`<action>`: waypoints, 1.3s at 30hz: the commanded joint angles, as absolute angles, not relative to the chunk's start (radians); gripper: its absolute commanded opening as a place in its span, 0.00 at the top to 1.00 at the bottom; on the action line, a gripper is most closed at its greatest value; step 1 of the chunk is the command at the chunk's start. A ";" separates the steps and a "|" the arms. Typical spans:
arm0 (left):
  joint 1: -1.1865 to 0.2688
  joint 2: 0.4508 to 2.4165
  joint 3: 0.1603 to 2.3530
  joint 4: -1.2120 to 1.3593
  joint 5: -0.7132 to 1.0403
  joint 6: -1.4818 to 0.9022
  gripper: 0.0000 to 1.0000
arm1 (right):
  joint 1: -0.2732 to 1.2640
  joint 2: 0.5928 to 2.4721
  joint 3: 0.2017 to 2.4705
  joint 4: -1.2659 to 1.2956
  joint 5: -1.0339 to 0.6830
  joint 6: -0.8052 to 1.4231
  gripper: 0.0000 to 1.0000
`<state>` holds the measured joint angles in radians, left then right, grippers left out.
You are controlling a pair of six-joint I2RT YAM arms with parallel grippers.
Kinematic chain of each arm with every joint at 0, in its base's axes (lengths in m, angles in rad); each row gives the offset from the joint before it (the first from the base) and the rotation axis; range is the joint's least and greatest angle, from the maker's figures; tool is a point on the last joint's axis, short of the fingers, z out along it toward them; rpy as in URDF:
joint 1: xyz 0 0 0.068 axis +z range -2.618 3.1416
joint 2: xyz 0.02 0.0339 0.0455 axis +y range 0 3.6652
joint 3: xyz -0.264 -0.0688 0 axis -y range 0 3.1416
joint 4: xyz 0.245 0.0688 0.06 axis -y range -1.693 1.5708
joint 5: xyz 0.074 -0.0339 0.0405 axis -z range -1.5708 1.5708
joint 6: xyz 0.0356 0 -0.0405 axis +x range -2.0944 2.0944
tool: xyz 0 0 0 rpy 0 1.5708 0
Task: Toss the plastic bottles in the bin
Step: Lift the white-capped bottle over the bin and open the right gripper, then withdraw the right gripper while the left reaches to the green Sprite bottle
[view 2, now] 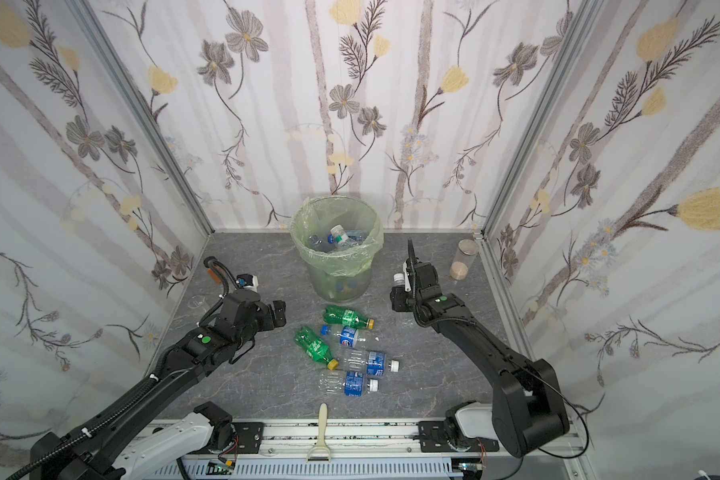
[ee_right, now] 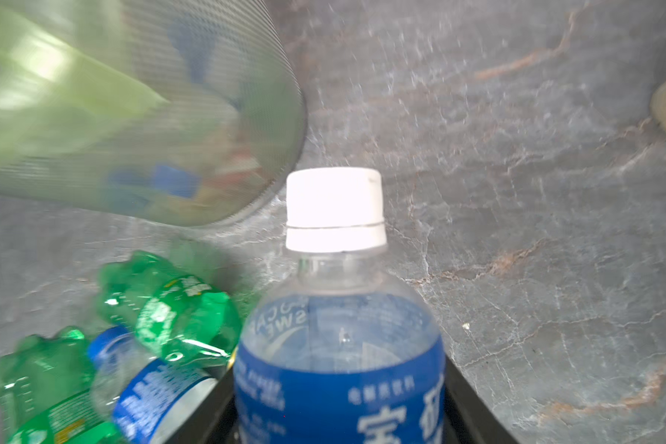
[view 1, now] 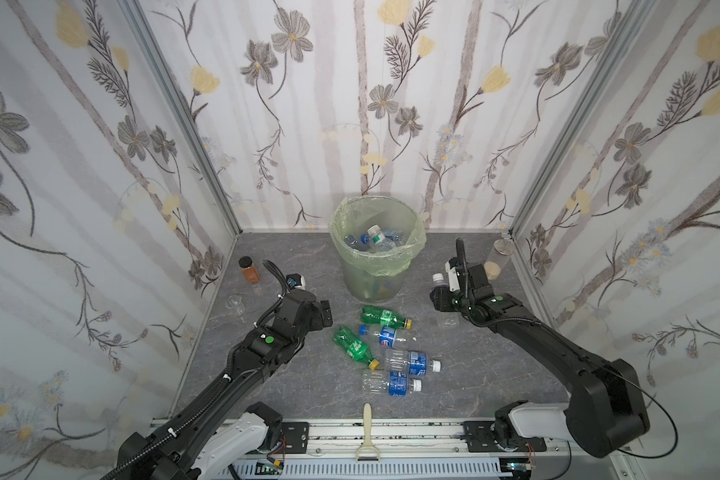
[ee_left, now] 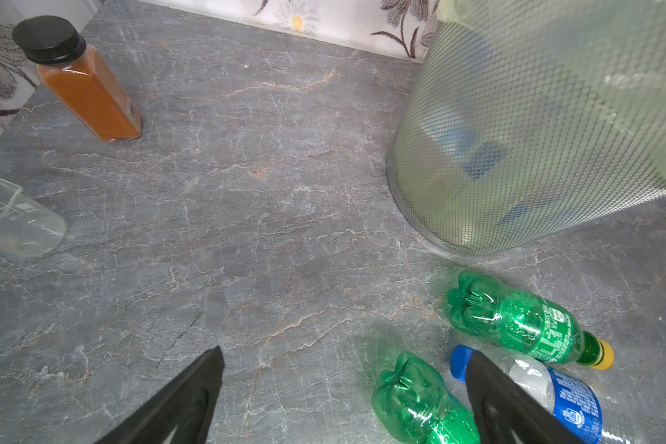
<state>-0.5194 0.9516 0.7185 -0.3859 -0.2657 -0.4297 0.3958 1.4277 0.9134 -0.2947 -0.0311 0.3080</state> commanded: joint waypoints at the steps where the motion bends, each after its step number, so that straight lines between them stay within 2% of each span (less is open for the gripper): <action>1: -0.518 0.949 0.706 -0.339 -0.255 -0.465 0.00 | 0.408 1.343 0.969 -0.222 -0.114 0.243 0.50; 5: -0.519 0.960 0.707 -0.337 -0.226 -0.480 0.00 | 0.417 1.388 1.217 -0.262 -0.193 0.212 0.47; 9: -0.518 0.960 0.709 -0.334 -0.213 -0.486 0.00 | 0.446 1.640 1.604 -0.273 -0.241 0.239 0.44; 10: -0.518 0.960 0.709 -0.334 -0.205 -0.485 0.00 | 0.448 1.709 1.708 -0.242 -0.241 0.274 0.38; 12: -0.519 0.960 0.708 -0.337 -0.189 -0.491 0.00 | 0.449 1.815 1.865 -0.209 -0.240 0.337 0.10; 13: -0.519 0.959 0.707 -0.339 -0.177 -0.503 0.00 | 0.449 1.854 1.927 -0.202 -0.255 0.353 0.03; 15: -0.519 0.950 0.703 -0.338 -0.151 -0.527 0.00 | 0.449 1.872 1.969 -0.195 -0.249 0.364 0.00; 18: -0.518 0.929 0.685 -0.338 -0.123 -0.554 0.00 | 0.446 1.809 1.891 -0.186 -0.230 0.331 0.00; 29: -0.522 0.939 0.633 -0.337 -0.020 -0.597 0.00 | 0.373 1.366 1.252 -0.086 -0.230 0.273 0.00; 39: -0.604 0.963 0.574 -0.328 -0.019 -0.769 0.00 | 0.286 1.174 0.858 -0.071 -0.198 0.287 0.00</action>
